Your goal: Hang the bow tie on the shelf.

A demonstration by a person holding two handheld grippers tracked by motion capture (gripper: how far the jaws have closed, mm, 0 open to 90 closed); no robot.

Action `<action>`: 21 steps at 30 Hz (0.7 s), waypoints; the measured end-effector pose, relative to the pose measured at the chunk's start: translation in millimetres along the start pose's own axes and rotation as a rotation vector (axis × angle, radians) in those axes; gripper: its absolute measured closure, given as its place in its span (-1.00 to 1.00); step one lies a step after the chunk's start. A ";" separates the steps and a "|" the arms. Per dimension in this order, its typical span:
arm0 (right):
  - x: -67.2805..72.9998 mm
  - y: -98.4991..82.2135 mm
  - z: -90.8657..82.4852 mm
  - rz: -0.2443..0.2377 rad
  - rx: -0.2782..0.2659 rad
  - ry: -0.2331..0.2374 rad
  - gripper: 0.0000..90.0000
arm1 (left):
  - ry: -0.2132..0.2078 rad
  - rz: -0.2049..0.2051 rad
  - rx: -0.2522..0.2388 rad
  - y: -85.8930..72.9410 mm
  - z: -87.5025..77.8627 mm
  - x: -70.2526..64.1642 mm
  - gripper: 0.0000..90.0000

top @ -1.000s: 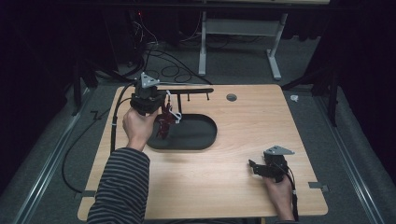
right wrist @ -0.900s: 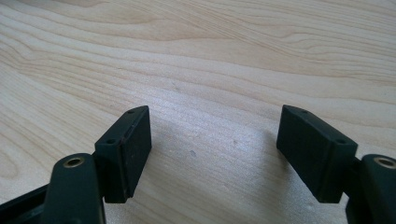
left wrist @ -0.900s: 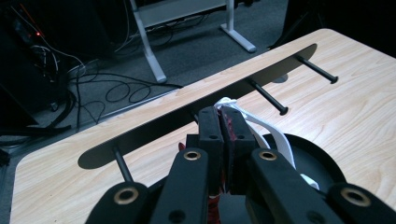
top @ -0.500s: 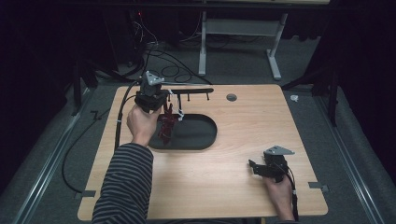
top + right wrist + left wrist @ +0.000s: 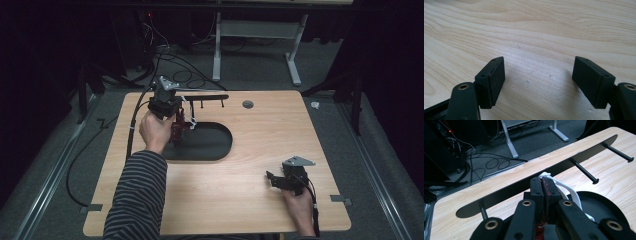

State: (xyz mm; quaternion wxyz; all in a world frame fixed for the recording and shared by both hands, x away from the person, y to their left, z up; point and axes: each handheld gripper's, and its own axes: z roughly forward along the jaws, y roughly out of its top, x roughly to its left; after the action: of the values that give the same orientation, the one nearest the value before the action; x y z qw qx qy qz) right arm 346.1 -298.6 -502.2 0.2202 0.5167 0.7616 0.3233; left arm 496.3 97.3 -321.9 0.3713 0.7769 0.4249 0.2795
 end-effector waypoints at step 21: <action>-0.1 -0.1 0.0 0.000 -0.002 0.002 -0.38 | 0.032 0.002 0.012 1.9 9.4 1.4 0.93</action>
State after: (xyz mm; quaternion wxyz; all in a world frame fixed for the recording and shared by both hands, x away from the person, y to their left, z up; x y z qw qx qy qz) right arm 346.1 -298.7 -502.2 0.2198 0.5160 0.7616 0.3246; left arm 504.9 94.7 -325.5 0.3595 0.7748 0.4319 0.2898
